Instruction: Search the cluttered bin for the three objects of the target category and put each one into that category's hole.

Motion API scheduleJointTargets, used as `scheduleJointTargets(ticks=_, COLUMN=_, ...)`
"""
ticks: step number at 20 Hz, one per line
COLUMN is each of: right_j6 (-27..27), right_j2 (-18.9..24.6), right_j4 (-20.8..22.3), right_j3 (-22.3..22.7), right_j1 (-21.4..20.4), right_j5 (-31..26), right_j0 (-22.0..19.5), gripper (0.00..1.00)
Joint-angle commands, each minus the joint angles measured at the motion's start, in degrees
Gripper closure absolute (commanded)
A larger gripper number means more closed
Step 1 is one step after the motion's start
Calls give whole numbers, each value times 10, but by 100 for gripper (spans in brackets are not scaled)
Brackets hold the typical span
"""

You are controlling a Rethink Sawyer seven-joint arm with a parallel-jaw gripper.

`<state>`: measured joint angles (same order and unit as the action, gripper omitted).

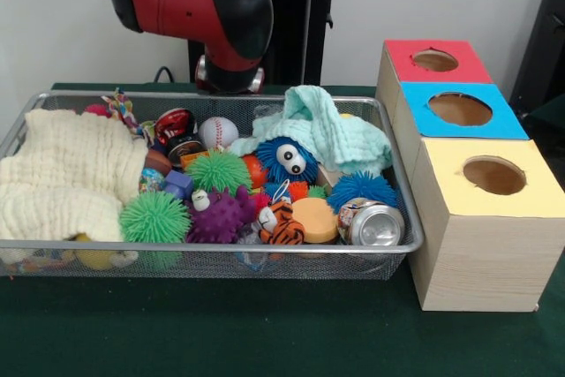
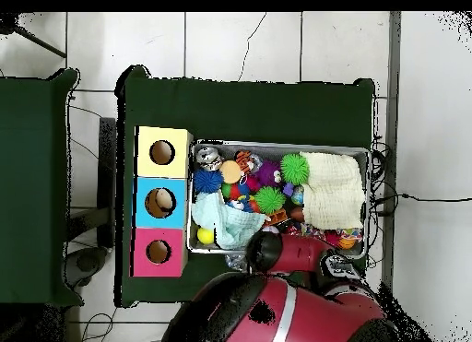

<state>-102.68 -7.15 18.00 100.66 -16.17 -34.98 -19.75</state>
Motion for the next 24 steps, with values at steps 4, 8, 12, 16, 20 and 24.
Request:
scheduleJointTargets(ticks=4, right_j6=-157, right_j2=-90, right_j4=32, right_j3=8, right_j1=290, right_j5=618, right_j0=28, gripper=0)
scheduleJointTargets(ticks=8, right_j6=-146, right_j2=-97, right_j4=8, right_j3=27, right_j1=321, right_j5=675, right_j0=29, gripper=0)
scheduleJointTargets(ticks=12, right_j6=-123, right_j2=-88, right_j4=21, right_j3=36, right_j1=333, right_j5=725, right_j0=-2, gripper=0)
scheduleJointTargets(ticks=16, right_j6=-105, right_j2=-87, right_j4=39, right_j3=34, right_j1=343, right_j5=747, right_j0=-10, gripper=0)
scheduleJointTargets(ticks=20, right_j6=-106, right_j2=-93, right_j4=38, right_j3=36, right_j1=352, right_j5=773, right_j0=-11, gripper=0)
scheduleJointTargets(ticks=24, right_j6=-93, right_j2=-98, right_j4=49, right_j3=35, right_j1=358, right_j5=787, right_j0=-22, gripper=0)
